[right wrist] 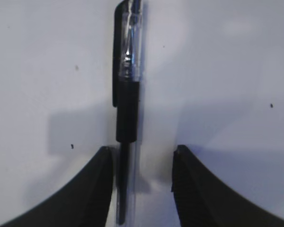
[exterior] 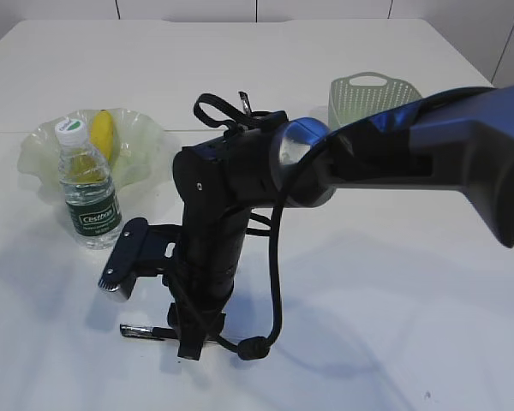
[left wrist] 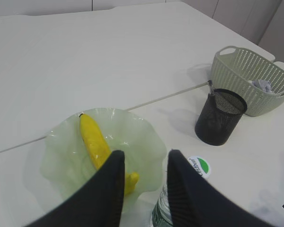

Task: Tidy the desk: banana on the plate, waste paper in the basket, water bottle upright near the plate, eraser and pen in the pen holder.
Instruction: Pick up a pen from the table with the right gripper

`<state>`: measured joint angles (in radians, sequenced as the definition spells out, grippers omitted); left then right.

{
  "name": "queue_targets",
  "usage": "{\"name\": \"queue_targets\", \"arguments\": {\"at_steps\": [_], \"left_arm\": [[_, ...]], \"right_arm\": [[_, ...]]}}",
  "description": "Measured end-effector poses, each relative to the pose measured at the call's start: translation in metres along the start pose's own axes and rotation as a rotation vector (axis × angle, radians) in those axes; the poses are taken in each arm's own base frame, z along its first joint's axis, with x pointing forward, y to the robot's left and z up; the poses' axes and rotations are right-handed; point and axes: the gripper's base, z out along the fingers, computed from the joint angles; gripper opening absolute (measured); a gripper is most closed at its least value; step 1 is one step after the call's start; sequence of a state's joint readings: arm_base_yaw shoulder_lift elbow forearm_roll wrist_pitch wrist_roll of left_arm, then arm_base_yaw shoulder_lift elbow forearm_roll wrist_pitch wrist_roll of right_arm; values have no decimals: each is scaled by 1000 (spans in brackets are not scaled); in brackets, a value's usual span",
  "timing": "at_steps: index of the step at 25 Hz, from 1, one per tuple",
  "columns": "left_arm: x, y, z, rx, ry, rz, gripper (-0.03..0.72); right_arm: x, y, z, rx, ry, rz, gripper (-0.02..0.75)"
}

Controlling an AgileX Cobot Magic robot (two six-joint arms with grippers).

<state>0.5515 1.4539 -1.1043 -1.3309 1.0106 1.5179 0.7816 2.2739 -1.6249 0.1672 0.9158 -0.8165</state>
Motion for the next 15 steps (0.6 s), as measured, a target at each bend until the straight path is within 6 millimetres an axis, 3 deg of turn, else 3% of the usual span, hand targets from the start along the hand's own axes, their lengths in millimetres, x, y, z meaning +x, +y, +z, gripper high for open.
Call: {"name": "queue_targets", "arguments": {"at_steps": [8,15], "left_arm": [[0,-1,0,7,0,-5,214],[0,-1,0,7,0,-5,214]], "right_arm": [[-5,3,1,0,22,35,317],[-29,7,-2,9,-14,3,317]]}}
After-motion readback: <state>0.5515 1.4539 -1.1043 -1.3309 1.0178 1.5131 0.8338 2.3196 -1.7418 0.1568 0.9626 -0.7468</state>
